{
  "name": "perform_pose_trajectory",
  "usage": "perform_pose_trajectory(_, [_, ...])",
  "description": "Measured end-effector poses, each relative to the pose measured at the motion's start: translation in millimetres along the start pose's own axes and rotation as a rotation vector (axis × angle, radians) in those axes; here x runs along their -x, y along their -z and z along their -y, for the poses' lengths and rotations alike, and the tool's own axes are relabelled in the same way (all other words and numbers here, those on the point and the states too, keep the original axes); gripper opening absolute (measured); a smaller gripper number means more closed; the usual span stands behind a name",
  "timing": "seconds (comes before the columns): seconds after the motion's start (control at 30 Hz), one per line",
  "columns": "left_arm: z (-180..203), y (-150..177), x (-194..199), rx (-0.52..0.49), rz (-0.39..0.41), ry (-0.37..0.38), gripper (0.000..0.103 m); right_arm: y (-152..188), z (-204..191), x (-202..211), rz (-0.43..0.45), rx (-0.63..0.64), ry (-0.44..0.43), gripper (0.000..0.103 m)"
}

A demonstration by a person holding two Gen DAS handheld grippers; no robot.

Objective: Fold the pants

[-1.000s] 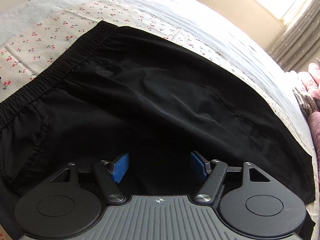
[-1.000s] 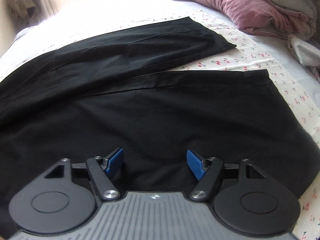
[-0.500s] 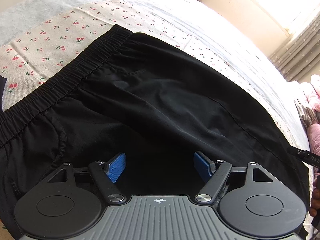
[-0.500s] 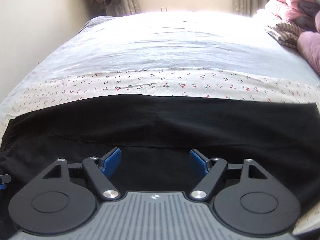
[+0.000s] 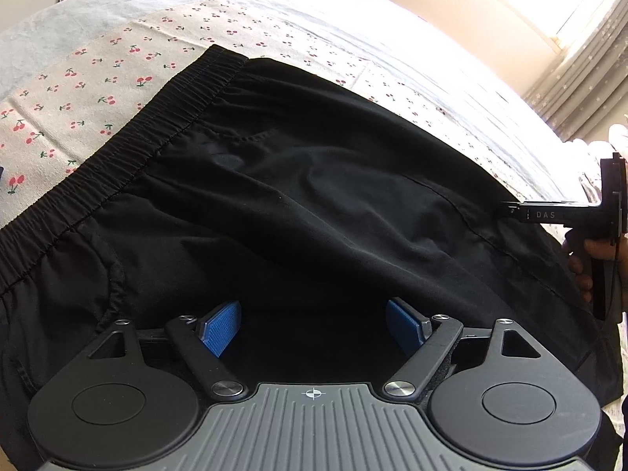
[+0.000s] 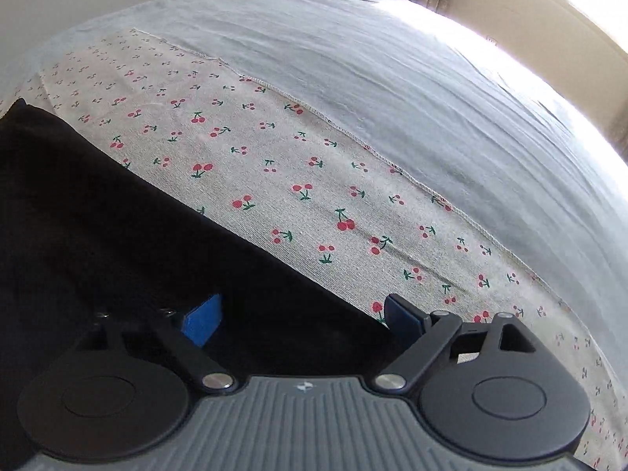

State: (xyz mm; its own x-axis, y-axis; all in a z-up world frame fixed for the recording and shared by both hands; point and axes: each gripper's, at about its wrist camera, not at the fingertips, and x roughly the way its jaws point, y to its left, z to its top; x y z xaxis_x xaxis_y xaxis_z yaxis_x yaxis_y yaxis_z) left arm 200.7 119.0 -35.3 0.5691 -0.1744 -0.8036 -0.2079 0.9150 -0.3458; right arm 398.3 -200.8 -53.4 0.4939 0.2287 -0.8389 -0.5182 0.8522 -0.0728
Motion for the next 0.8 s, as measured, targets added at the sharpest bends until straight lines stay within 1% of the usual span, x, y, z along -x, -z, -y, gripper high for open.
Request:
perform_pose_trajectory(0.07, [1, 0, 0, -0.001, 0.000, 0.000, 0.083, 0, 7, -4, 0.005, -0.061, -0.041, 0.079])
perform_pose_trajectory(0.1, [1, 0, 0, -0.001, 0.001, 0.000, 0.083, 3, 8, -3, 0.012, -0.065, -0.052, 0.076])
perform_pose_trajectory(0.17, [1, 1, 0, -0.004, 0.002, -0.001, 0.083, 4, 9, -3, 0.016, -0.063, -0.076, 0.065])
perform_pose_trajectory(0.2, [1, 1, 0, -0.005, 0.002, -0.002, 0.083, 4, 10, -1, 0.011, -0.066, -0.089, 0.051])
perform_pose_trajectory(0.23, [0, 1, 0, -0.005, 0.002, -0.003, 0.083, 3, 11, 2, 0.007, -0.056, -0.098, 0.021])
perform_pose_trajectory(0.27, [0, 1, -1, -0.005, 0.003, -0.002, 0.083, 2, 11, 5, 0.002, -0.041, -0.104, 0.005])
perform_pose_trajectory(0.3, [0, 1, -1, -0.005, 0.004, -0.002, 0.083, 1, 11, 7, -0.008, -0.028, -0.099, 0.000])
perform_pose_trajectory(0.4, [0, 1, -1, -0.010, 0.006, -0.002, 0.083, 2, 6, 16, -0.010, 0.008, -0.081, 0.000])
perform_pose_trajectory(0.5, [0, 1, -1, -0.013, 0.011, -0.005, 0.083, 8, -13, 38, 0.062, 0.082, -0.016, 0.000])
perform_pose_trajectory(0.6, [1, 1, 0, -0.010, 0.014, -0.006, 0.083, 25, -37, 85, 0.185, 0.152, 0.051, 0.000])
perform_pose_trajectory(0.63, [1, 0, 1, -0.009, 0.013, -0.006, 0.083, 34, -50, 106, 0.223, 0.182, 0.074, 0.000])
perform_pose_trajectory(0.7, [-2, -2, 4, 0.022, -0.002, 0.005, 0.083, 61, -77, 149, 0.280, 0.223, 0.083, 0.000])
perform_pose_trajectory(0.73, [-6, -4, 9, 0.060, -0.014, 0.020, 0.083, 77, -93, 169, 0.296, 0.241, 0.091, 0.000])
perform_pose_trajectory(0.77, [-9, -5, 15, 0.101, -0.022, 0.056, 0.083, 91, -107, 184, 0.305, 0.245, 0.097, 0.000])
perform_pose_trajectory(0.8, [-14, -6, 26, 0.153, -0.006, 0.136, 0.083, 109, -123, 200, 0.311, 0.240, 0.101, 0.000])
